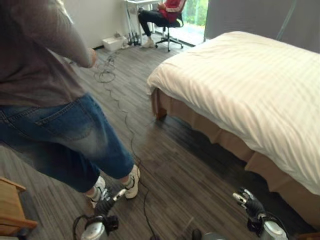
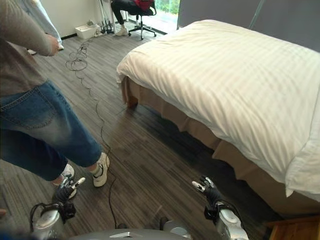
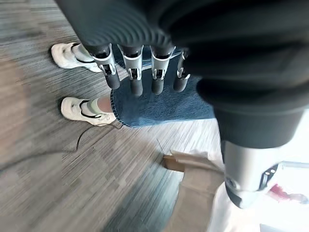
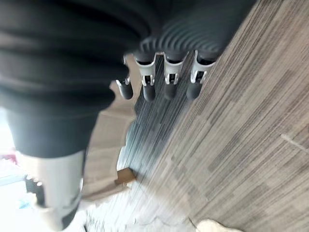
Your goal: Making the bed.
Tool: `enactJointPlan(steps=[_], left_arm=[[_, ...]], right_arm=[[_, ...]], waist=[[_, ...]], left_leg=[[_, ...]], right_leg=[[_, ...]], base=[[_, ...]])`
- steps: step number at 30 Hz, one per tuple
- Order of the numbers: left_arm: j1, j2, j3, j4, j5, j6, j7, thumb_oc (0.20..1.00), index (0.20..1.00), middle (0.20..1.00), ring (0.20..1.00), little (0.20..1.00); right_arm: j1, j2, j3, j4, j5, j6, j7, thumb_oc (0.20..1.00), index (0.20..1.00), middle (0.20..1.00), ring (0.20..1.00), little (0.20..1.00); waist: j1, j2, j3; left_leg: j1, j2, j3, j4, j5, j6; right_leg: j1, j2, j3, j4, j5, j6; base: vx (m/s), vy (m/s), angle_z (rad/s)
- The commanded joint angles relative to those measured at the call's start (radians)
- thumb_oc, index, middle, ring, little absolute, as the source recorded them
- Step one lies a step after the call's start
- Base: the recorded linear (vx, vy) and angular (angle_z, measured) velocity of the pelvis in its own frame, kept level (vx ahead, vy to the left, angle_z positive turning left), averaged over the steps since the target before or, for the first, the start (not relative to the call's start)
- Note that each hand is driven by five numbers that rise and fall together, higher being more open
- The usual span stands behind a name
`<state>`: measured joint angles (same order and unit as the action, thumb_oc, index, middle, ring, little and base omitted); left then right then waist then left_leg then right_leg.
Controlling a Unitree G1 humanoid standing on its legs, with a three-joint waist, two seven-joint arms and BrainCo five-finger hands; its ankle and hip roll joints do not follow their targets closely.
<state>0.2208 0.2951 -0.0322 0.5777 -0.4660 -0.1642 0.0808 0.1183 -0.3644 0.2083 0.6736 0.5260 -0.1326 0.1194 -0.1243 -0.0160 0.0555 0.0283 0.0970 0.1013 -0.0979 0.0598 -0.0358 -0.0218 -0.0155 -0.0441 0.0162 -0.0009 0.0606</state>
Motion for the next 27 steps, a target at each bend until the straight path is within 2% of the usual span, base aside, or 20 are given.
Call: enactJointPlan(steps=[1,6,14,27], left_arm=[[-0.025,0.023,-0.009,-0.079,-0.037,-0.041,-0.016,1.0,1.0,1.0,1.0,1.0],[-0.018,-0.021,-0.083,-0.085,-0.073,-0.02,-0.062,1.0,1.0,1.0,1.0,1.0],[-0.031,0.0,-0.085,-0.08,-0.03,-0.019,-0.047,1.0,1.0,1.0,1.0,1.0],[-0.015,0.008,-0.072,-0.084,-0.038,-0.016,-0.044,1.0,1.0,1.0,1.0,1.0]], right_arm=[[-0.032,-0.023,-0.005,-0.067,0.011,-0.03,0.006,1.0,1.0,1.0,1.0,1.0],[-0.026,0.01,0.029,-0.04,0.017,-0.024,0.008,1.0,1.0,1.0,1.0,1.0],[-0.029,0.018,0.067,-0.066,-0.003,-0.02,0.012,1.0,1.0,1.0,1.0,1.0],[-0.02,0.021,0.094,-0.08,-0.027,-0.008,0.024,1.0,1.0,1.0,1.0,1.0]], waist=[[0.004,-0.02,-0.014],[0.005,-0.028,-0.052],[0.011,-0.029,-0.054],[0.013,-0.03,-0.041]], left_leg=[[0.067,-0.057,0.027,0.011,-0.072,0.035],[0.075,-0.053,0.026,0.011,-0.074,0.032],[0.074,-0.066,0.018,0.011,-0.074,0.042],[0.085,-0.079,0.029,0.011,-0.081,0.057]], right_leg=[[-0.044,-0.043,-0.007,0.035,0.083,0.058],[0.005,-0.052,-0.013,-0.021,0.081,0.056],[0.0,-0.069,-0.006,-0.008,0.102,0.069],[-0.006,-0.086,0.024,0.004,0.124,0.082]], base=[[0.03,-0.037,-0.13],[0.01,-0.021,-0.03],[-0.01,0.034,0.01],[0.0,0.037,-0.05]])
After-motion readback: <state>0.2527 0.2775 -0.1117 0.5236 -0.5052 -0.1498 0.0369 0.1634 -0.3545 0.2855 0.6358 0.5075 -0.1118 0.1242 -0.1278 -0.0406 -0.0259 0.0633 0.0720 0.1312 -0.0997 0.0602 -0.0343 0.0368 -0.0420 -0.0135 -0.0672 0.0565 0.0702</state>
